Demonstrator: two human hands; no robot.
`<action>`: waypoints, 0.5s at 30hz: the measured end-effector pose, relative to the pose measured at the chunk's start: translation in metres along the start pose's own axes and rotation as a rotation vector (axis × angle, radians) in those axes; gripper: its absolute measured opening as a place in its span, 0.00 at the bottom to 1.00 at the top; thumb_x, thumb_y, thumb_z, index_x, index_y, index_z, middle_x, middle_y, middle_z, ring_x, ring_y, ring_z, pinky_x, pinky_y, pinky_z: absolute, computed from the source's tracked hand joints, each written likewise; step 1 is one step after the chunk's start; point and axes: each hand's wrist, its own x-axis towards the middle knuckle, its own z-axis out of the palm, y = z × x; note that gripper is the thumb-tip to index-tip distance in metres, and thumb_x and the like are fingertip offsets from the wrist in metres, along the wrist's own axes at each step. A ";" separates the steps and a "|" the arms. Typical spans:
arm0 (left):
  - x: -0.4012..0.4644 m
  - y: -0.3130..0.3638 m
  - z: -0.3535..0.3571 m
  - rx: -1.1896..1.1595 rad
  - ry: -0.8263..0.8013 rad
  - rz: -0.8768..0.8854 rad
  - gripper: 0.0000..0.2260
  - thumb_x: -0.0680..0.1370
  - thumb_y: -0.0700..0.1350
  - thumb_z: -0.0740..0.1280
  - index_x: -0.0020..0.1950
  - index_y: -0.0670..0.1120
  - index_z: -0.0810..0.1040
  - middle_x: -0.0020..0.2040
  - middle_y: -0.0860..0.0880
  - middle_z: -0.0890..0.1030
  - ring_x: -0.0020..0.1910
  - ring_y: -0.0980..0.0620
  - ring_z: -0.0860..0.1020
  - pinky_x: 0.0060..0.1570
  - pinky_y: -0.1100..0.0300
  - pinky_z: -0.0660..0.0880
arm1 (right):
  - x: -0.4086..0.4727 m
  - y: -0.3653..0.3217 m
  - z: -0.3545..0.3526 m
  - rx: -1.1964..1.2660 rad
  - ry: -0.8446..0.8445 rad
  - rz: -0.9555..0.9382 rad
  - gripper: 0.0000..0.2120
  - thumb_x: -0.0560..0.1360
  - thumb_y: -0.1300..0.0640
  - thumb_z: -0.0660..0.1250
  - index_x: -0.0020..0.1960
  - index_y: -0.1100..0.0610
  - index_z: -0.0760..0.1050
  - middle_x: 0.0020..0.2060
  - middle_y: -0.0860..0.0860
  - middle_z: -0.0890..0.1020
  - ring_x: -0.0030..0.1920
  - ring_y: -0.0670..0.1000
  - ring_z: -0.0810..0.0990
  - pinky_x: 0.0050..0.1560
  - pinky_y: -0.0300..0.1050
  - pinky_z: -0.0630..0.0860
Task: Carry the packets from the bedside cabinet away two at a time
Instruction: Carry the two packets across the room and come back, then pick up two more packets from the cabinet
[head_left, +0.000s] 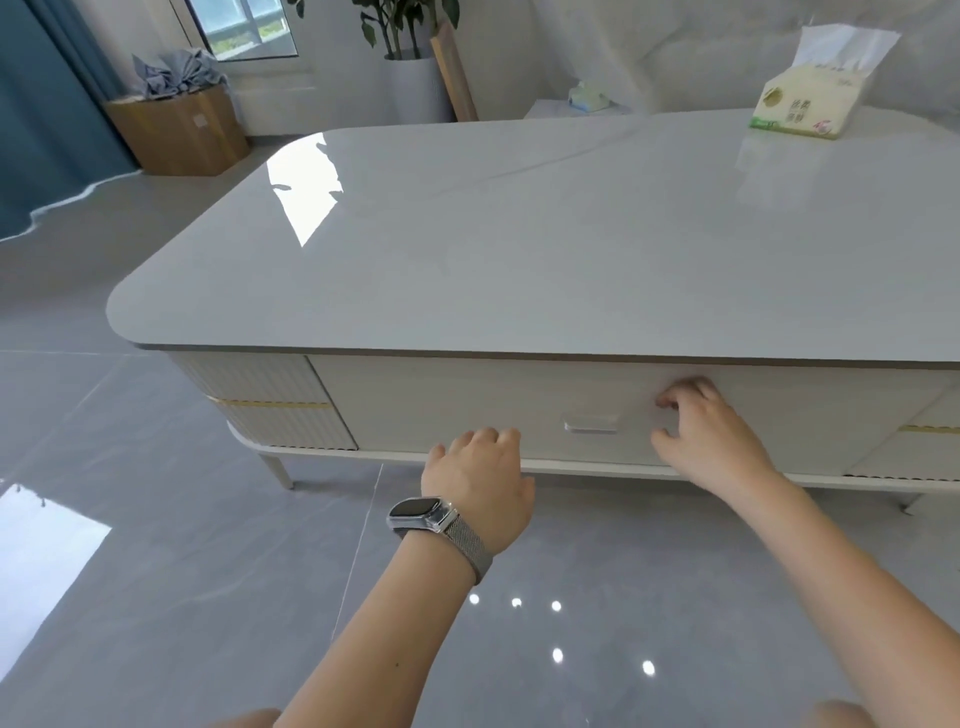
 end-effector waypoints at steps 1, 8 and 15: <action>0.000 0.002 -0.006 -0.006 0.028 0.017 0.18 0.80 0.53 0.58 0.69 0.50 0.69 0.65 0.51 0.75 0.65 0.48 0.72 0.63 0.53 0.67 | 0.003 -0.004 -0.007 -0.022 -0.079 0.010 0.15 0.74 0.55 0.66 0.59 0.55 0.75 0.60 0.53 0.75 0.59 0.56 0.77 0.56 0.49 0.75; 0.017 -0.007 -0.086 -0.082 0.019 -0.026 0.17 0.81 0.52 0.58 0.70 0.52 0.70 0.66 0.52 0.74 0.64 0.48 0.73 0.55 0.55 0.69 | 0.012 -0.065 -0.098 -0.135 -0.267 -0.035 0.08 0.75 0.53 0.63 0.39 0.50 0.78 0.39 0.46 0.81 0.45 0.53 0.79 0.43 0.44 0.75; -0.017 -0.063 -0.216 -0.080 -0.098 -0.169 0.20 0.81 0.52 0.59 0.73 0.54 0.66 0.66 0.51 0.74 0.61 0.47 0.74 0.51 0.55 0.71 | 0.008 -0.168 -0.193 -0.235 -0.400 -0.172 0.15 0.75 0.50 0.64 0.61 0.48 0.72 0.56 0.46 0.77 0.58 0.52 0.75 0.51 0.46 0.73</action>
